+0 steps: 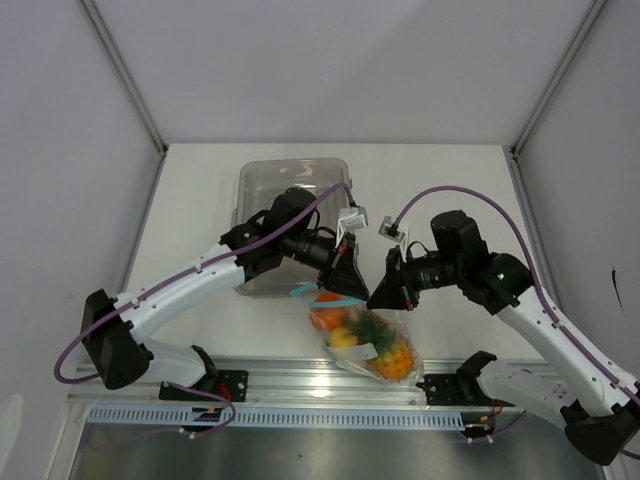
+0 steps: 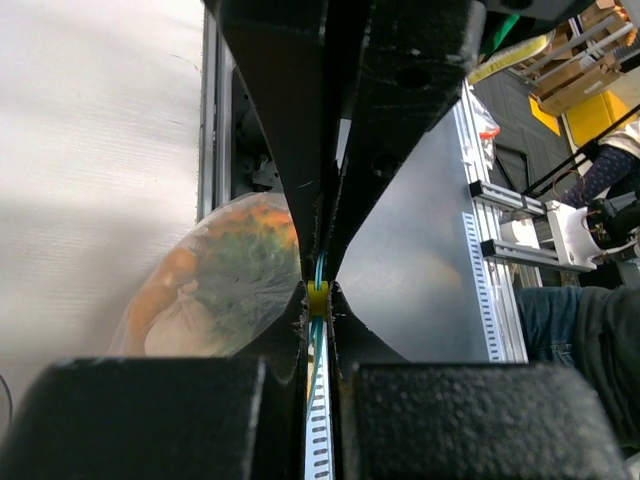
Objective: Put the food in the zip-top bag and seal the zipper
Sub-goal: Zip the zipper food storage bag at the center of the board.
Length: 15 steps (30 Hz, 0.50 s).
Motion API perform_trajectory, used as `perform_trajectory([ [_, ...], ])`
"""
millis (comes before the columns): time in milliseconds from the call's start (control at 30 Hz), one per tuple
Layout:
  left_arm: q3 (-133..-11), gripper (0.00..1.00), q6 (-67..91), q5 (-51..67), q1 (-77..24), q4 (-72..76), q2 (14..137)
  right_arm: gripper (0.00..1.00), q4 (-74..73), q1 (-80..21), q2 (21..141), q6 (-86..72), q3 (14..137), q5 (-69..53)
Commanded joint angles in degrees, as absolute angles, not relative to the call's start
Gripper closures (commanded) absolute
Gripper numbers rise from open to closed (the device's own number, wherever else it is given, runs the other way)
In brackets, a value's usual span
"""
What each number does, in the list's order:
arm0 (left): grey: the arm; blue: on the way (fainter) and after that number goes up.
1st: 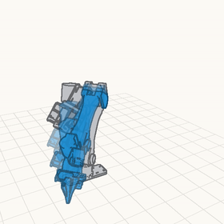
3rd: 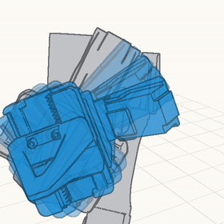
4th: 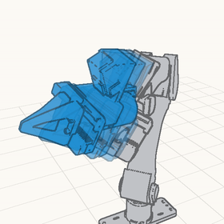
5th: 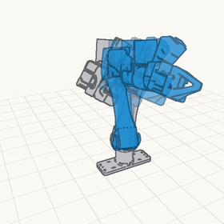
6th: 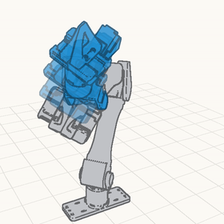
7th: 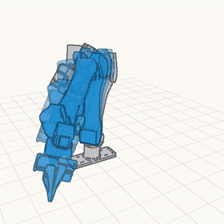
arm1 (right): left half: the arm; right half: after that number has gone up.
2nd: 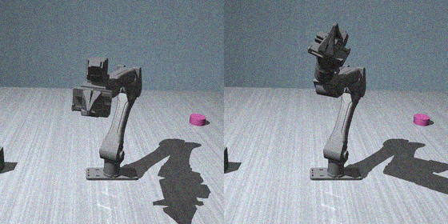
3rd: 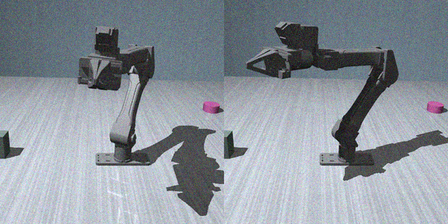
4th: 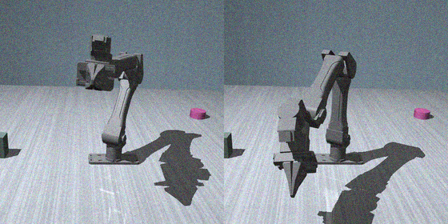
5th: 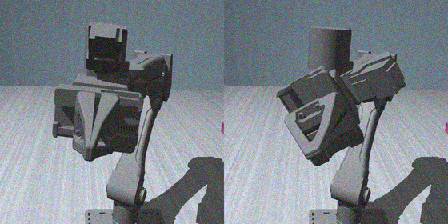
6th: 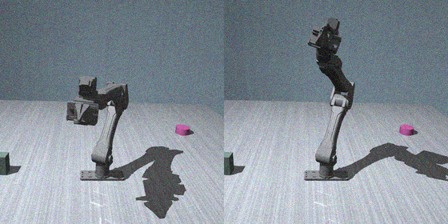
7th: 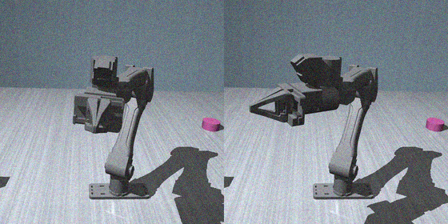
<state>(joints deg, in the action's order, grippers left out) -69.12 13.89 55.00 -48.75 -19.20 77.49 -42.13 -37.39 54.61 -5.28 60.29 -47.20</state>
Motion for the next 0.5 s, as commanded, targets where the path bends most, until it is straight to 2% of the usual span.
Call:
perform_trajectory([
  [0, -70.0, 0.99, 12.7, 54.4, -47.7, -16.1, 76.5, 1.0, -43.2, -38.8, 52.8, -4.5, 61.9, -39.1],
  [333, -64.4, 0.99, 10.3, 52.2, -45.2, -20.1, 72.7, 1.0, -42.7, -38.3, 47.6, -7.2, 59.9, -20.5],
  [467, -62.4, 1.0, 9.1, 50.5, -44.3, -23.1, 69.6, 1.0, -41.4, -36.4, 45.6, -8.3, 57.7, -18.9],
])
